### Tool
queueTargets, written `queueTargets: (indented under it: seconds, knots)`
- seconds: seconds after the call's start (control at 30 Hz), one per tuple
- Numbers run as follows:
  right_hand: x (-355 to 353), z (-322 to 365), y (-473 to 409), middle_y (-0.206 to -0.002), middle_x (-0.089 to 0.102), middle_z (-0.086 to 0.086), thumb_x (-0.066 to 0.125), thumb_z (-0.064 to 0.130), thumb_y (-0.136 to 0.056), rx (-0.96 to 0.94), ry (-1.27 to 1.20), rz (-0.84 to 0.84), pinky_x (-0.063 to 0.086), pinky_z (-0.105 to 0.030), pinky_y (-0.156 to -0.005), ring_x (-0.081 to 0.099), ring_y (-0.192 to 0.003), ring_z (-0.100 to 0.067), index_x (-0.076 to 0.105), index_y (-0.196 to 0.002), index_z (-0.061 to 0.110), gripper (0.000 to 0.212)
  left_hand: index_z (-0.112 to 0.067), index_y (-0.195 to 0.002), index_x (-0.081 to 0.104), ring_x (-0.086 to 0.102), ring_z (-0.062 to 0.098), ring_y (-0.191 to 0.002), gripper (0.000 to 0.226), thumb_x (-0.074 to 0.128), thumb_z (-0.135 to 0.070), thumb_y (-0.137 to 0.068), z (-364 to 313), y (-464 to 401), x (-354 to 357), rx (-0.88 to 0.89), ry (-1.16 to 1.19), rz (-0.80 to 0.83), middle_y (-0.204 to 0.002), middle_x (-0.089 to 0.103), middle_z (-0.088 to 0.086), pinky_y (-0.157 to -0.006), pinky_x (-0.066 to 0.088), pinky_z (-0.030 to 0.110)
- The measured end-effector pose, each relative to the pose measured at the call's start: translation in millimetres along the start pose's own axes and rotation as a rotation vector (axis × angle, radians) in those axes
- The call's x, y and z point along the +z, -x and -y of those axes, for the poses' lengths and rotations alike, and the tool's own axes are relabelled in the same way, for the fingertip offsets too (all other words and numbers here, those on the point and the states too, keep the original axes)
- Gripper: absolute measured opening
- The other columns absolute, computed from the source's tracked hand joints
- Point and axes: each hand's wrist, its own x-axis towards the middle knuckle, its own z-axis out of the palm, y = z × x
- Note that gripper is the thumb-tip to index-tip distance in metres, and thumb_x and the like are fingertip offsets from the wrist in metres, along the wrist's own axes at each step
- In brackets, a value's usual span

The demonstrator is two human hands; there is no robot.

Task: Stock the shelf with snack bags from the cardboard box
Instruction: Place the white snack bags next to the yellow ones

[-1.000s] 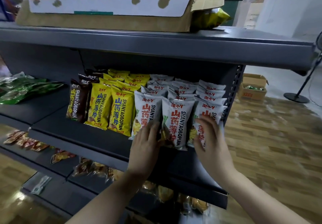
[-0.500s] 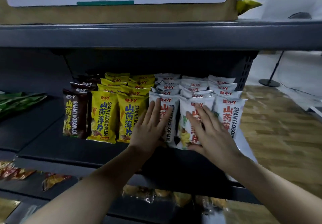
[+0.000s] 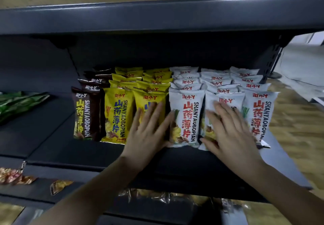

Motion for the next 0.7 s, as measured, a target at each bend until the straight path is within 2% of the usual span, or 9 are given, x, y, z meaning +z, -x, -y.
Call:
queueTargets:
  seconds: [0.1,0.2,0.3,0.37,0.53,0.7]
  knots:
    - [7.2,21.5,-12.1,-0.151,0.036,-0.016,0.040,0.053,-0.089,-0.126,0.004,0.026,0.025,-0.050,-0.114,0.030,-0.141,-0.030,0.040,-0.140,0.010,0.067,-0.021,-0.149,0.017,0.024,0.037,-0.141,0.093,0.035,-0.075,-0.075,27.5,1.8,6.4,0.023,-0.052,0.041,-0.154,0.018,0.017,-0.109,0.030,0.057]
    - [20.7,36.2,-30.6,-0.154,0.030,-0.015,0.042,0.055,-0.088,-0.171,0.059,0.065,0.026,-0.052,-0.114,0.029,-0.142,-0.033,0.036,-0.144,0.015,0.069,-0.021,-0.149,0.018,0.021,0.037,-0.142,0.095,0.030,-0.079,-0.075,36.2,-3.2,14.7,0.046,-0.046,0.047,-0.154,0.017,0.019,-0.109,0.032,0.054]
    - [31.1,38.1,-43.8,-0.156,0.028,-0.014,0.042,0.059,-0.088,-0.162,0.129,0.081,0.027,-0.055,-0.112,0.029,-0.142,-0.036,0.034,-0.147,0.020,0.071,-0.020,-0.151,0.011,0.017,0.035,-0.143,0.097,0.032,-0.079,-0.077,37.7,-4.9,22.3,0.070,-0.047,0.007,-0.155,0.014,0.019,-0.112,0.024,0.049]
    - [35.5,37.7,-47.7,-0.156,0.028,-0.013,0.042,0.060,-0.088,-0.157,0.157,0.062,0.027,-0.057,-0.111,0.031,-0.141,-0.036,0.034,-0.147,0.020,0.071,-0.020,-0.151,0.012,0.016,0.035,-0.143,0.097,0.034,-0.078,-0.077,39.9,-6.0,24.9,0.076,-0.054,-0.002,-0.154,0.014,0.019,-0.113,0.021,0.048]
    - [42.6,40.7,-49.1,-0.156,0.028,-0.012,0.041,0.060,-0.089,-0.150,0.167,0.017,0.026,-0.057,-0.111,0.031,-0.141,-0.035,0.035,-0.147,0.020,0.071,-0.020,-0.149,0.016,0.016,0.035,-0.143,0.094,0.035,-0.078,-0.078,41.2,-7.0,28.0,0.079,-0.049,-0.010,-0.154,0.015,0.019,-0.113,0.020,0.048]
    - [28.7,46.1,-49.9,-0.155,0.032,-0.011,0.043,0.056,-0.088,-0.116,0.121,0.110,0.027,-0.056,-0.112,0.033,-0.140,-0.034,0.040,-0.144,0.019,0.067,-0.021,-0.150,0.017,0.022,0.037,-0.142,0.093,0.034,-0.079,-0.078,38.4,-5.5,13.9,0.052,-0.055,0.078,-0.154,0.017,0.019,-0.110,0.028,0.055]
